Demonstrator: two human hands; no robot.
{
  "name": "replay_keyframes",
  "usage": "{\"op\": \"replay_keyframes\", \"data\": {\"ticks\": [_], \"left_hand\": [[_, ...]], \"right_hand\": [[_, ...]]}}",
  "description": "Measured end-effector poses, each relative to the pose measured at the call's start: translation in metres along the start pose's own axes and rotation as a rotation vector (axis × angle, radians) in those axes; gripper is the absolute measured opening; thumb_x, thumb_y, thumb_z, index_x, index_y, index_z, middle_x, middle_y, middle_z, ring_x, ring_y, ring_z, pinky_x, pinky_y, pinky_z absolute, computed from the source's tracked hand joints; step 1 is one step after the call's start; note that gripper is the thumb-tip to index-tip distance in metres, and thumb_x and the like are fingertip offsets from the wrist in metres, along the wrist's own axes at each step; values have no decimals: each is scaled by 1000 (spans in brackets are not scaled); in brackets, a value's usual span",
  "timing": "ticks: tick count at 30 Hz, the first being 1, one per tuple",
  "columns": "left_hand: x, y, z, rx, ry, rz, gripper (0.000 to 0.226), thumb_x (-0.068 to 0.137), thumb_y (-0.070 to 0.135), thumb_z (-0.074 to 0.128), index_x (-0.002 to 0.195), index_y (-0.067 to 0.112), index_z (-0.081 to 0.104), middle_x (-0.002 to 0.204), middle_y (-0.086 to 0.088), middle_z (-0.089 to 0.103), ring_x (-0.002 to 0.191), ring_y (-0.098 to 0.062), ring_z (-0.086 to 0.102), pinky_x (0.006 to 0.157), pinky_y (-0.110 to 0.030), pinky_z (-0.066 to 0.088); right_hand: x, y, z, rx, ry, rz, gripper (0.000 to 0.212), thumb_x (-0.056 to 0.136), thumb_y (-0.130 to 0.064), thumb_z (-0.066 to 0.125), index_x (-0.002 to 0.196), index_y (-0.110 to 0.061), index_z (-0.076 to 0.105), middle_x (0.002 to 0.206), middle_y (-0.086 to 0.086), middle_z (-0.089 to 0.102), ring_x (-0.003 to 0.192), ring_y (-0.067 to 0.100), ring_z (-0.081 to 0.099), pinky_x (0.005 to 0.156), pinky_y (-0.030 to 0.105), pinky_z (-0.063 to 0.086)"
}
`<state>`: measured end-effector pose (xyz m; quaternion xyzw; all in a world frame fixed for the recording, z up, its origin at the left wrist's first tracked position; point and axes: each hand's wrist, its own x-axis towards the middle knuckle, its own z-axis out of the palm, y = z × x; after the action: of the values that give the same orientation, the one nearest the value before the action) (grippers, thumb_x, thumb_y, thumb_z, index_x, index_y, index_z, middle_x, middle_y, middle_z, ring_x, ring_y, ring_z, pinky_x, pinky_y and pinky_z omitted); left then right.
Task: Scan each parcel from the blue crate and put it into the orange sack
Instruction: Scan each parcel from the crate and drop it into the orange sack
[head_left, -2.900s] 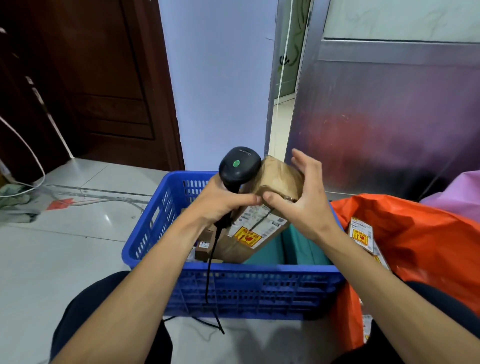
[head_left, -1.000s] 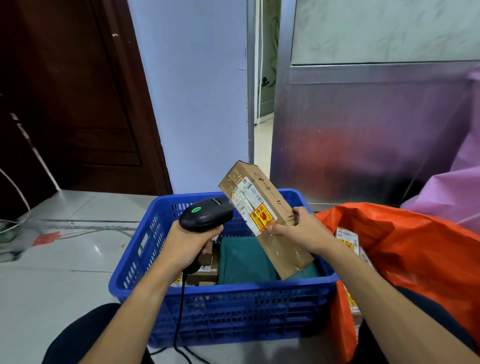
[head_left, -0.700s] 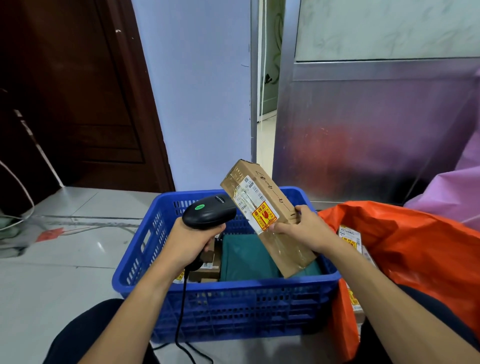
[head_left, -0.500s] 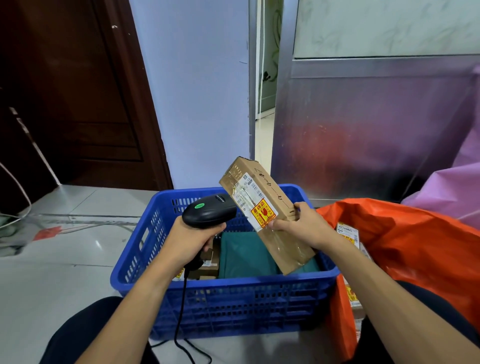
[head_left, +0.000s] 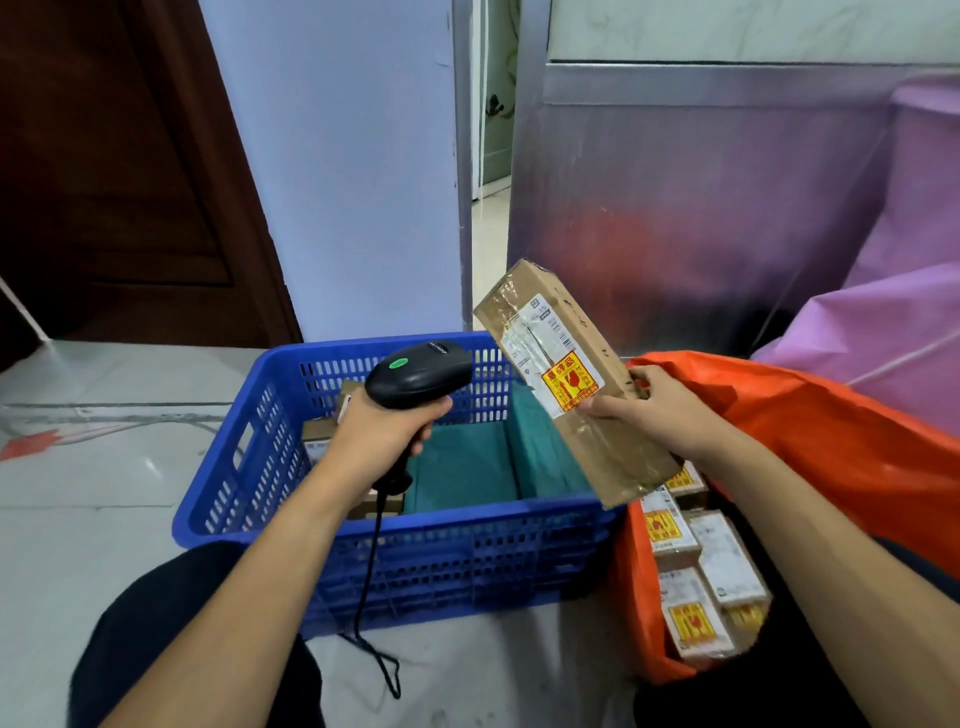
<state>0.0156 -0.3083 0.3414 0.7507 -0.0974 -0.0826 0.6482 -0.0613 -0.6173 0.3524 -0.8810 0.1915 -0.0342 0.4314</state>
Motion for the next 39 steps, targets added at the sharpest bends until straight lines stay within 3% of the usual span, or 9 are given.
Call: {"op": "replay_keyframes", "data": {"ticks": [4, 11, 17, 20, 23, 25, 29, 31, 39], "left_hand": [[7, -2, 33, -24, -50, -13, 12, 88, 14, 82, 80, 15, 74, 57, -1, 61, 47, -14, 50, 51, -24, 44], [6, -5, 92, 14, -257, -60, 9, 91, 13, 79, 94, 5, 77, 66, -7, 64, 54, -15, 53, 53, -23, 47], [6, -19, 142, 29, -350, -103, 14, 91, 11, 78, 89, -3, 74, 63, -7, 64, 54, -20, 53, 58, -31, 45], [4, -26, 162, 27, -404, -129, 15, 90, 13, 78, 77, 7, 72, 65, -10, 64, 54, -22, 54, 59, -32, 45], [0, -31, 181, -12, -460, -167, 18, 91, 12, 77, 74, 13, 73, 68, -11, 66, 55, -22, 56, 59, -30, 48], [-2, -34, 197, -47, -487, -202, 13, 92, 10, 76, 79, 10, 72, 70, -11, 66, 55, -21, 56, 57, -28, 48], [-4, -35, 224, -90, -507, -263, 8, 92, 10, 75, 86, 7, 72, 73, -12, 66, 55, -20, 56, 55, -26, 49], [-4, -33, 234, -118, -496, -297, 8, 92, 9, 75, 87, 5, 71, 71, -12, 65, 54, -19, 55, 52, -24, 49], [2, -33, 262, -162, -542, -393, 9, 92, 12, 74, 87, 7, 68, 70, -9, 63, 53, -18, 52, 56, -31, 47]], "right_hand": [[-3, 32, -27, 33, 78, 75, 84, 65, -63, 87, 132, -23, 53, 117, -2, 69, 96, 17, 71, 85, 38, 59], [-10, 94, -63, 48, 195, 213, 107, 37, -84, 84, 125, -26, 62, 108, -4, 76, 90, 18, 76, 86, 45, 62], [-15, 145, -96, -10, 228, 372, 101, 48, -79, 80, 127, -18, 59, 108, 2, 73, 91, 22, 73, 83, 44, 62], [-15, 168, -110, -140, 228, 472, 94, 67, -73, 79, 133, -14, 49, 115, 6, 65, 96, 25, 66, 70, 34, 56], [-14, 185, -119, -267, 217, 552, 100, 67, -74, 78, 139, -12, 45, 120, 8, 60, 100, 28, 61, 63, 30, 47], [-12, 197, -122, -286, 202, 586, 104, 65, -73, 79, 140, -12, 44, 122, 9, 58, 103, 30, 60, 68, 32, 48], [-6, 210, -122, -306, 194, 652, 118, 50, -79, 77, 143, -16, 41, 136, 12, 55, 121, 36, 58, 98, 46, 53], [-3, 214, -122, -309, 192, 680, 118, 47, -78, 75, 143, -17, 41, 137, 12, 54, 122, 37, 57, 102, 49, 51], [-5, 256, -116, -278, 152, 768, 111, 74, -70, 73, 157, -16, 24, 150, 17, 39, 137, 38, 42, 111, 56, 42]]}}
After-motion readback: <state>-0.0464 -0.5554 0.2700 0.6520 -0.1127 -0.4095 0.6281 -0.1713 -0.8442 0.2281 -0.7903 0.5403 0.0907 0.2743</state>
